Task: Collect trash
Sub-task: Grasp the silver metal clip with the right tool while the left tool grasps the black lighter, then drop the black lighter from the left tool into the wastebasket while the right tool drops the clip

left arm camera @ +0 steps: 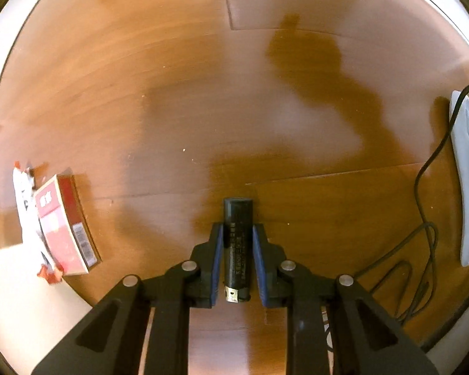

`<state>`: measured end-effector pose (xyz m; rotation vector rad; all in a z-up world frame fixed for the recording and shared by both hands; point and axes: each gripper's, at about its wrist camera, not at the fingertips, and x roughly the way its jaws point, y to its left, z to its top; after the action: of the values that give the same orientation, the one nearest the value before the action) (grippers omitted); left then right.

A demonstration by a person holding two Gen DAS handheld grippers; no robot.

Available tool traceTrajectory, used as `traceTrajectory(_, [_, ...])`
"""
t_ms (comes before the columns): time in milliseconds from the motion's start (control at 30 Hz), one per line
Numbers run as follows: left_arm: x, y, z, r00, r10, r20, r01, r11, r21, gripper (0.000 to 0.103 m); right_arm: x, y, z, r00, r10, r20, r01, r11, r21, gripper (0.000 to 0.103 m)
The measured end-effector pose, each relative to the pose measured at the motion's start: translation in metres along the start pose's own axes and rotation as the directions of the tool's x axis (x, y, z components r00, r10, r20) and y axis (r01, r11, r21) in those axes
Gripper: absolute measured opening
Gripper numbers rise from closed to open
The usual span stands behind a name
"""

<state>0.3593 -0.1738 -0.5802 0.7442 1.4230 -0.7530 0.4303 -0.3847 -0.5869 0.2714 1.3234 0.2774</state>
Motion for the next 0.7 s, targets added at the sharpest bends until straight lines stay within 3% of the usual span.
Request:
traceTrajectory(100, [-0.033,0.012,-0.017,0.996,-0.021,0.091,0.034,0.989,-0.145,0.018,-0.01,0.002,0.003,1.0,-0.012,0.004,0.012,1.0,0.001,0.029])
traceTrajectory(233, [-0.124,0.038,-0.037,0.963,0.031,0.269,0.065,0.937,-0.342,0.018,-0.042,0.021,0.008,0.999,-0.034,0.031,0.035,0.999,-0.02,0.029])
traceTrajectory(367, [-0.236,0.084,-0.074,0.897,0.165,0.409,0.084,0.846,-0.526,0.018,-0.084,0.056,0.013,0.998,-0.037,0.059,0.041,0.997,-0.069,0.029])
traceTrajectory(467, [-0.298,0.122,-0.102,0.852,0.272,0.448,0.072,0.786,-0.614,0.018,-0.126,0.097,0.019,0.995,-0.022,0.094,0.034,0.992,-0.125,0.029])
traceTrajectory(533, [-0.327,0.146,-0.127,0.828,0.329,0.455,0.085,0.728,-0.68,0.018,-0.151,0.128,0.022,0.993,-0.024,0.116,0.045,0.983,-0.18,0.029])
traceTrajectory(600, [-0.34,0.16,-0.149,0.818,0.373,0.439,0.088,0.672,-0.735,0.018,-0.17,0.155,0.024,0.991,-0.028,0.128,0.057,0.972,-0.227,0.029])
traceTrajectory(700, [-0.326,0.187,-0.173,0.839,0.388,0.381,0.072,0.616,-0.785,0.018,-0.195,0.197,0.027,0.99,-0.036,0.137,0.076,0.953,-0.293,0.029])
